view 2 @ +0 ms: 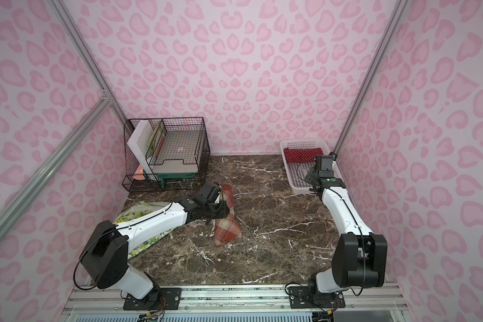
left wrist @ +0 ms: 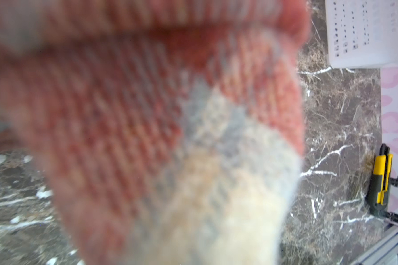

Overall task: Roll up the skirts
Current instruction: Pick up the basket at the corner of the board.

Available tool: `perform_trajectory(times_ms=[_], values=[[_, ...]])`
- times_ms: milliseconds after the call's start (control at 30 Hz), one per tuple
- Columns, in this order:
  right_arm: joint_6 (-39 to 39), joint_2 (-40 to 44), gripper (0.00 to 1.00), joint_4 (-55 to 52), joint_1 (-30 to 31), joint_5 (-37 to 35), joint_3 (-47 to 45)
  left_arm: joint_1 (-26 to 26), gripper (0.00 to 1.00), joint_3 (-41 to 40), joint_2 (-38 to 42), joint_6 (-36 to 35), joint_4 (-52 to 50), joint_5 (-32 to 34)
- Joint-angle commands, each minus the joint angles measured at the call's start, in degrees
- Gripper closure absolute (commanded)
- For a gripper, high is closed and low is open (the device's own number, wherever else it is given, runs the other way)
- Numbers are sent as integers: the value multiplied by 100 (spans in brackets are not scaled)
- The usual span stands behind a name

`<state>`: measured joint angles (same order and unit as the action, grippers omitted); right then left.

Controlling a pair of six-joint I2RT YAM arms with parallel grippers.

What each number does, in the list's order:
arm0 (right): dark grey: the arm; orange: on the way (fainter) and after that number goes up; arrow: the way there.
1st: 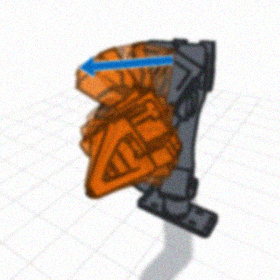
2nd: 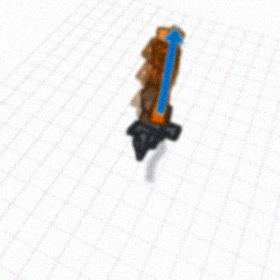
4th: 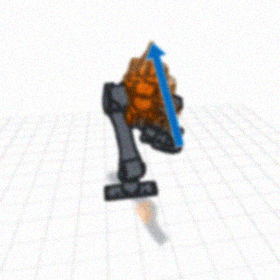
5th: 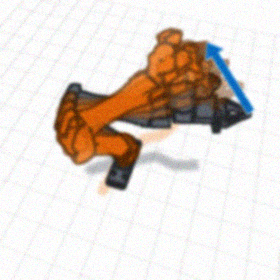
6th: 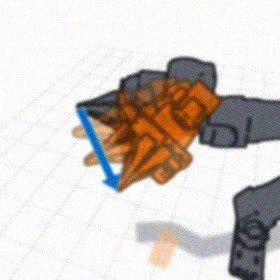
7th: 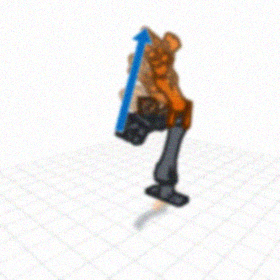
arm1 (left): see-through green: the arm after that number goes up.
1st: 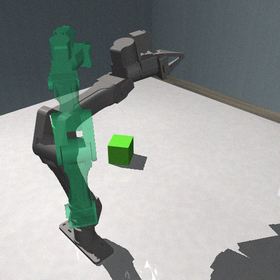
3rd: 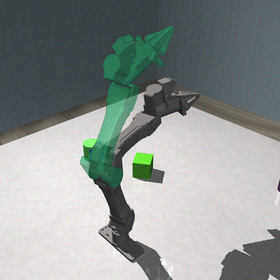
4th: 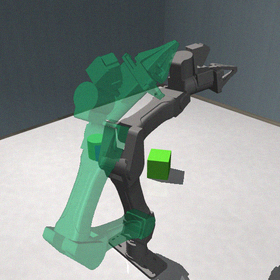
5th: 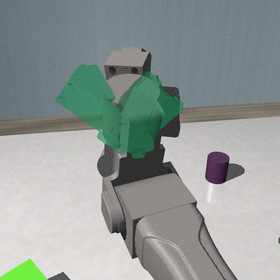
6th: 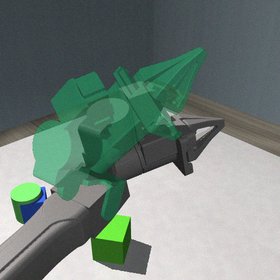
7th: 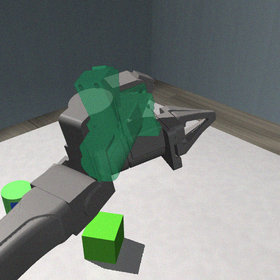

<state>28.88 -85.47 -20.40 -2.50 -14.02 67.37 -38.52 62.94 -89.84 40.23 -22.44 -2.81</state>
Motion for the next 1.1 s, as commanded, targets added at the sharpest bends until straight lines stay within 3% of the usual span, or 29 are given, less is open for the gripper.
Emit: perform_trajectory(times_ms=[0, 100, 267, 533, 700, 800, 1000, 1067], values=[[113, 173, 31, 260, -388, 566, -355, 5, 100, 206, 204, -342, -356, -25], [-31, 187, 31, -33, -445, 603, -460, 7, 100, 352, 279, -436, -474, -16], [203, 207, 31, 441, -915, 1589, -1038, 7, 100, 334, 299, -393, -382, -169], [450, -640, 33, 713, -1077, 2706, -568, 3, 100, 265, 518, -463, -472, -181], [573, -982, 34, 929, -1099, 2817, -625, 5, 100, 183, 617, -463, -477, -180], [731, -1211, 45, 1121, -1078, 2933, -589, 5, 100, 209, 604, -463, -509, -209], [886, -1497, 82, 1019, -1068, 2863, -310, 3, 100, 269, 714, -513, -624, -221], [916, -1510, 87, 979, -1070, 2803, -285, 3, 100, 332, 715, -541, -700, -225]])
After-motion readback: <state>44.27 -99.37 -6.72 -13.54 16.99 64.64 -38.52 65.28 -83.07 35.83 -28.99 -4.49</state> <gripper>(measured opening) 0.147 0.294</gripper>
